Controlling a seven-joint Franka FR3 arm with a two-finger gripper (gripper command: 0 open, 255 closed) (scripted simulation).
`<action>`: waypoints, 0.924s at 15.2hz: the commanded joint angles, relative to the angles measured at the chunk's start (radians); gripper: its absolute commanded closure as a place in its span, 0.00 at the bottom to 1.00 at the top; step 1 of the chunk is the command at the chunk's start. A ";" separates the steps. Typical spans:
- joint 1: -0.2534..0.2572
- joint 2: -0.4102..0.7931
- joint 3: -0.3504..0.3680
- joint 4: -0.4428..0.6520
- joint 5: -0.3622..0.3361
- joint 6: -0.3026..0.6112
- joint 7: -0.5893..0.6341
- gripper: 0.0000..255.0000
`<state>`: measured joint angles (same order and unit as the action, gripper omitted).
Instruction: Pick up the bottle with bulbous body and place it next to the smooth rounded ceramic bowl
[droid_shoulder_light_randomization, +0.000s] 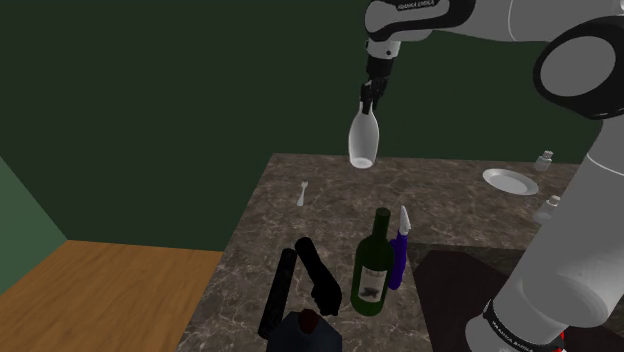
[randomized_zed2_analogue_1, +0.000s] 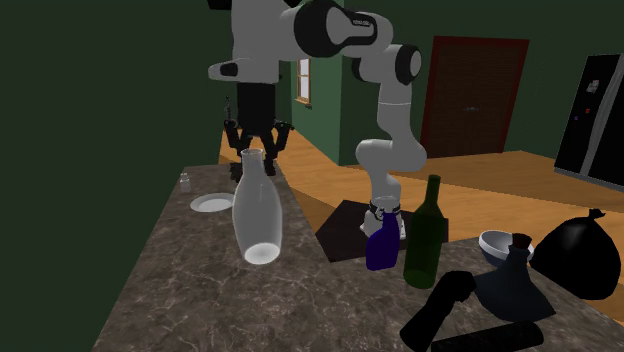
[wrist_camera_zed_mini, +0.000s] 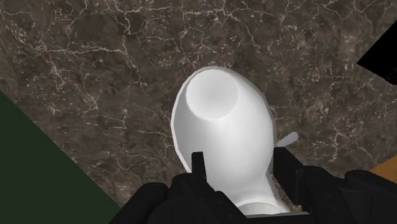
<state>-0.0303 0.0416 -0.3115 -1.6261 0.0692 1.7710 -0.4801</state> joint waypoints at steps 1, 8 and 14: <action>-0.001 0.005 -0.001 0.035 0.002 -0.030 0.000 1.00; -0.006 0.032 -0.004 0.163 0.010 -0.133 -0.001 1.00; -0.015 0.069 -0.009 0.293 0.023 -0.228 -0.003 1.00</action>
<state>-0.0438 0.1057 -0.3194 -1.3528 0.0904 1.5580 -0.4831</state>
